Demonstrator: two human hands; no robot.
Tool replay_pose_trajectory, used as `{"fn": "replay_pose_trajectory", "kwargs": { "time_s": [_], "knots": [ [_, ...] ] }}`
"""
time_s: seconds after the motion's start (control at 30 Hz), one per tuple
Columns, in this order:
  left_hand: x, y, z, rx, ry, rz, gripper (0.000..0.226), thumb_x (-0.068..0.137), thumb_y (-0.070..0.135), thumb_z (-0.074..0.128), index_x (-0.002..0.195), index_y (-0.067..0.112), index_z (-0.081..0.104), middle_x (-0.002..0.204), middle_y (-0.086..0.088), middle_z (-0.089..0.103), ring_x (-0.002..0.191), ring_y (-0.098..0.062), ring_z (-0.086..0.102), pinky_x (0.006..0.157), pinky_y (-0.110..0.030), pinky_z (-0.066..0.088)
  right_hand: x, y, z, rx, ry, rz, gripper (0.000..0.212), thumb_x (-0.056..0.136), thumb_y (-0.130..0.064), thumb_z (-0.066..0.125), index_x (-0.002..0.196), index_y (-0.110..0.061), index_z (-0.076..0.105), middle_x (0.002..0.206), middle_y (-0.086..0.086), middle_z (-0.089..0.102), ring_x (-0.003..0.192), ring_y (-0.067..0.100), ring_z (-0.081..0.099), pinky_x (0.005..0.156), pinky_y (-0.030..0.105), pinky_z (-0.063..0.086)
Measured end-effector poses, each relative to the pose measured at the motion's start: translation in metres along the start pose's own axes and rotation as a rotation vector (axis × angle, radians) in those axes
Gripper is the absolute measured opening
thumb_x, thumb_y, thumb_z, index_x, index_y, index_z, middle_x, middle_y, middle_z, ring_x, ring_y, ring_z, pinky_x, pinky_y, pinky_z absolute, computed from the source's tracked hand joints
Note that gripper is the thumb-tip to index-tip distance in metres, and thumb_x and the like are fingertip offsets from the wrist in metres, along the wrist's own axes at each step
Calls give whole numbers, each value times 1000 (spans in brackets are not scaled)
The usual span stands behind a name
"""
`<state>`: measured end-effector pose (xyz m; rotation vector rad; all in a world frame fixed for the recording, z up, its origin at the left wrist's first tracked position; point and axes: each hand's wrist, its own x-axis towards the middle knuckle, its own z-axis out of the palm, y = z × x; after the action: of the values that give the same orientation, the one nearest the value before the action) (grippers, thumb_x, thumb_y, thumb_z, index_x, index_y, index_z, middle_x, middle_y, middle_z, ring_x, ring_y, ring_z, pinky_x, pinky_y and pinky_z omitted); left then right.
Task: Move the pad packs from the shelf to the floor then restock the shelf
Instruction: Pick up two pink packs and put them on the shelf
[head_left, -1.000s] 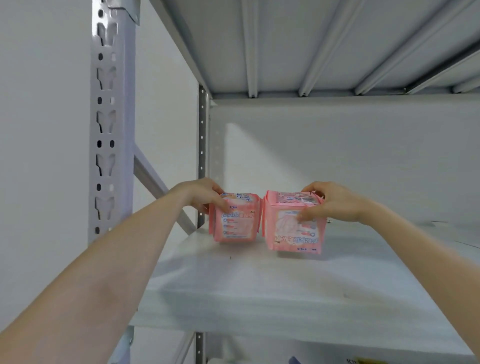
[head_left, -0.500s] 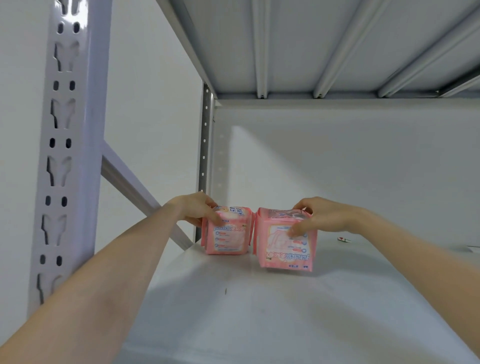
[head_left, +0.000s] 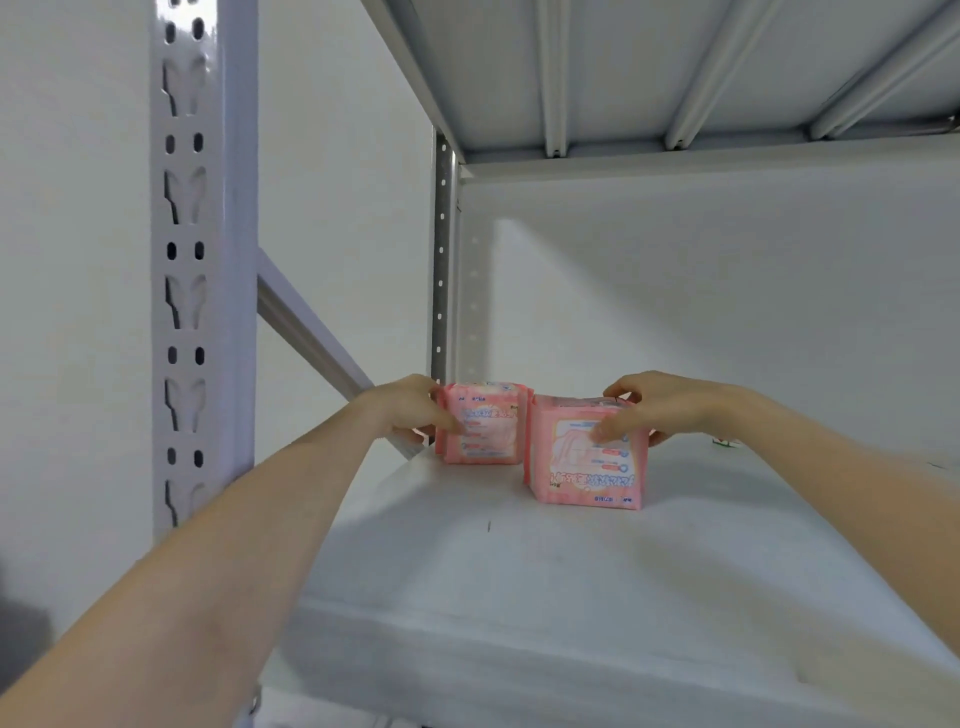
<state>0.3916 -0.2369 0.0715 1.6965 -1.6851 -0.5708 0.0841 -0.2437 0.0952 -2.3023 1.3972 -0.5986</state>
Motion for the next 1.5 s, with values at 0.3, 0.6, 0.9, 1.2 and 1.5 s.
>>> {"fn": "replay_pose_trajectory", "kwargs": {
  "time_s": [0.3,0.6,0.9,1.2,1.5],
  "knots": [
    [-54,2,-1,62,-264,-218,75,72,21,84,135,19,45,146,1,44,137,-18,38,99,-29,39,-3,-37,19,172,-96,-28,28,76,-15,79,88,-18,53,102,7,68,98,22,68,79,37,60],
    [-57,-16,10,-87,-106,-140,73,65,32,87,129,24,52,126,9,60,120,-13,52,97,-28,39,16,-66,47,224,-96,-78,28,78,-17,78,85,-19,52,96,8,70,96,21,68,78,36,59],
    [-54,-27,17,-139,-24,-21,58,74,25,82,126,15,58,122,-8,66,119,-26,59,90,-36,48,29,-65,62,266,-27,-89,28,74,-24,82,88,-17,58,87,4,71,79,15,68,60,25,58],
    [-55,-28,19,-83,22,-12,49,82,23,74,126,11,56,120,-17,66,89,-25,58,74,-35,40,36,-63,73,261,11,-95,38,84,-26,72,113,-6,59,114,14,66,102,25,66,83,37,58],
    [-57,-25,24,98,138,18,59,87,31,68,138,8,48,124,-14,61,107,-29,60,82,-33,45,29,-68,80,68,135,-85,44,86,-42,66,116,-10,57,111,7,63,103,24,61,75,39,56]
  ]
}}
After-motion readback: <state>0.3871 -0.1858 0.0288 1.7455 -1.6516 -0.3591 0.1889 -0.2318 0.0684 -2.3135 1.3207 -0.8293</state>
